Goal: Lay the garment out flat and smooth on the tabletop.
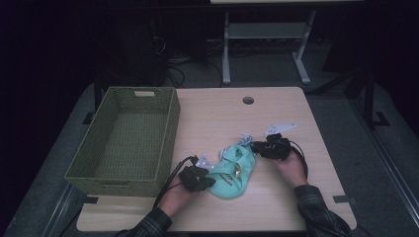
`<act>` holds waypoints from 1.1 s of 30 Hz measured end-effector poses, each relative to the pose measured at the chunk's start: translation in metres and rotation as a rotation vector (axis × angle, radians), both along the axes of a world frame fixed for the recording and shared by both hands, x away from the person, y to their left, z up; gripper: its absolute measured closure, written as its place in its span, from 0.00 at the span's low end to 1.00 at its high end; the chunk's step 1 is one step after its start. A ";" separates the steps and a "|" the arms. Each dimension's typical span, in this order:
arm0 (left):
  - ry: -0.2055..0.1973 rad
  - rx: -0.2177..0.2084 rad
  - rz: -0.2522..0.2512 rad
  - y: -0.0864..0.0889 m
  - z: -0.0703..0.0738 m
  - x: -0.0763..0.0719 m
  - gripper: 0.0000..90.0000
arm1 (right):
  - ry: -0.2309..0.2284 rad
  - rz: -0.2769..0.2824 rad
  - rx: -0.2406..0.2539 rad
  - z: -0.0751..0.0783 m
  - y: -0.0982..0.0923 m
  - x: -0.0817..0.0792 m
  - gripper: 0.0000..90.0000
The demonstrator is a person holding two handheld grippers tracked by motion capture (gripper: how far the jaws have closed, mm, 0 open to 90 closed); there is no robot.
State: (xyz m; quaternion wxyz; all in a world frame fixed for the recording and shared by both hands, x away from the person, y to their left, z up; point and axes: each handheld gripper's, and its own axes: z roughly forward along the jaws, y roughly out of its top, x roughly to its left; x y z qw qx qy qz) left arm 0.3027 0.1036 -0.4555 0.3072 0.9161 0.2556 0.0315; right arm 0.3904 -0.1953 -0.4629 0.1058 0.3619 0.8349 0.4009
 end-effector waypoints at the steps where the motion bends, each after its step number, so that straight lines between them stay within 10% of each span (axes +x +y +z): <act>1: 0.000 0.000 -0.002 0.000 0.000 0.000 1.00 | 0.003 0.006 -0.001 -0.001 0.001 0.002 0.79; 11: 0.010 0.001 -0.004 0.000 0.000 0.001 1.00 | 0.005 0.000 -0.050 -0.009 0.008 0.002 0.99; 33: 0.022 -0.011 0.016 -0.001 0.000 0.001 1.00 | 0.003 -0.124 -0.083 -0.004 -0.036 0.008 0.99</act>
